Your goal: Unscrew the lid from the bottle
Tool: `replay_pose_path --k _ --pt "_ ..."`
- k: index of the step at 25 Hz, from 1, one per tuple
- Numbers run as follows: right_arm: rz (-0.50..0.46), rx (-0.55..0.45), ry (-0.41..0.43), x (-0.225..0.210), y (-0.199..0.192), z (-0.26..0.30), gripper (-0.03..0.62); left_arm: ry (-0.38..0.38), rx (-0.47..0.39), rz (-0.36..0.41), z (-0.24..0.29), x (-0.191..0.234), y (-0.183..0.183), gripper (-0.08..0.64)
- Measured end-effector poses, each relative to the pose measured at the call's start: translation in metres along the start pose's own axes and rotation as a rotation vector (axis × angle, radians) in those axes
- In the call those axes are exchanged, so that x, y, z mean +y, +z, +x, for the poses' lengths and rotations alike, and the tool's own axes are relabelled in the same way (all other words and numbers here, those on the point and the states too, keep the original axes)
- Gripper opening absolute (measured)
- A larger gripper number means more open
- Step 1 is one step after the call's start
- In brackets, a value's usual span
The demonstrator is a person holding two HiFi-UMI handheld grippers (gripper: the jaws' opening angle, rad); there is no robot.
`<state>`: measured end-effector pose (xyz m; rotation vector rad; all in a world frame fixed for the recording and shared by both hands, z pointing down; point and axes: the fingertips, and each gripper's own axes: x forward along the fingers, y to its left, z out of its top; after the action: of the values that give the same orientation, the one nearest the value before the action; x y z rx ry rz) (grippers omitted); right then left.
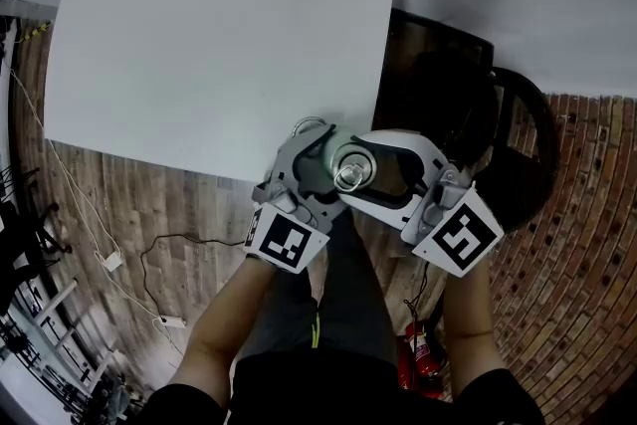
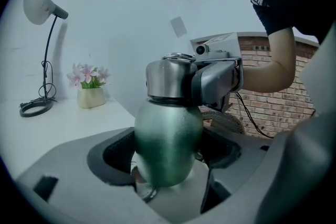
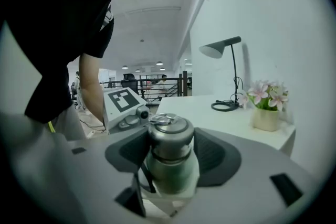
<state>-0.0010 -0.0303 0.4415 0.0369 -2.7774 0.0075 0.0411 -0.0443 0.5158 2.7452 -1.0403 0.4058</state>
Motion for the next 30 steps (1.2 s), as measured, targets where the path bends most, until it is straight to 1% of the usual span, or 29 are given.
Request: replay_pose_path --k 3,8,12,19,22,25,30 --pt "0.022 -0.014 -0.011 0.000 0.000 0.000 0.264 -0.001 0.000 0.001 0.000 0.000 0.000 0.373" --pt "0.081 -0.069 -0.018 0.000 0.006 -0.002 0.264 -0.002 0.003 0.002 0.000 0.000 -0.002 0.373" --pt "0.089 -0.077 -0.046 0.001 0.009 -0.005 0.264 -0.004 0.004 0.001 0.001 0.001 -0.002 0.373" --pt "0.140 -0.118 -0.129 0.001 0.017 -0.019 0.264 -0.009 0.012 -0.004 0.000 0.000 -0.003 0.373" --pt "0.167 -0.132 -0.166 0.002 0.019 -0.022 0.264 -0.023 0.017 0.005 0.001 -0.001 -0.010 0.373" --pt "0.181 -0.123 -0.194 0.002 0.018 -0.027 0.264 -0.030 0.011 -0.011 0.001 -0.001 -0.007 0.374" --pt "0.204 -0.117 -0.239 -0.001 0.021 -0.035 0.264 -0.025 0.010 -0.005 -0.002 0.000 -0.004 0.391"
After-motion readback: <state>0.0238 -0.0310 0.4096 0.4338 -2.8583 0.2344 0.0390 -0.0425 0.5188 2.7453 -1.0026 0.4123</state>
